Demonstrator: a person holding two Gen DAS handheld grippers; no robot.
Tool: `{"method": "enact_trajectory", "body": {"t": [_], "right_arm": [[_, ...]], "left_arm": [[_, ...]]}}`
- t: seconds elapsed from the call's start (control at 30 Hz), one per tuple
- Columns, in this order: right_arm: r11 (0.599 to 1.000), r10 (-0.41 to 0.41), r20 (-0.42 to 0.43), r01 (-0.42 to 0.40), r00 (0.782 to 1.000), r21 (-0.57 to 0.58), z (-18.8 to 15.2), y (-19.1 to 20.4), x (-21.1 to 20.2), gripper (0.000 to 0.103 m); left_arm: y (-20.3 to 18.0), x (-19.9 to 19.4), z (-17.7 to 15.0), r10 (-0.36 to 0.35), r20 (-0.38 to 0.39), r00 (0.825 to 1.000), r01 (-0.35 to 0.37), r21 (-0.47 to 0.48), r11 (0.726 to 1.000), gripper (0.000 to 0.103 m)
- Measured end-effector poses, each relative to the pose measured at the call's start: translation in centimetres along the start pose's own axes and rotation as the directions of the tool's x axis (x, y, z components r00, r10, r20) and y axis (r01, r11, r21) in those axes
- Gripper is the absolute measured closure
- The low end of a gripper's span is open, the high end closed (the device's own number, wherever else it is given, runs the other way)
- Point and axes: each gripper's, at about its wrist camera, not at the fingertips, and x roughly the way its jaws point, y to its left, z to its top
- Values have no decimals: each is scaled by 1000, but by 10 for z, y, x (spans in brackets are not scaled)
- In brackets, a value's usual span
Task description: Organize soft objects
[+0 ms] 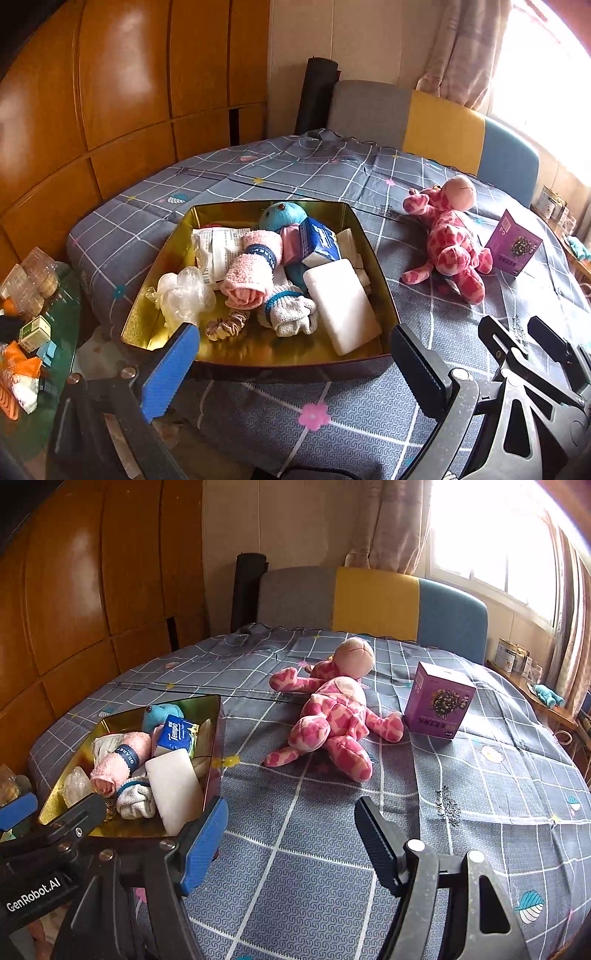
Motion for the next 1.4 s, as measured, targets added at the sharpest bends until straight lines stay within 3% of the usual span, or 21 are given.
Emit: {"method": "enact_trajectory", "body": {"t": [1.4], "right_arm": [[1000,6,-10,-6,1000,6,-1,1,2,31]], "left_arm": [[3,5,-1,13,-27,1000,-13,1,1000,0]]}}
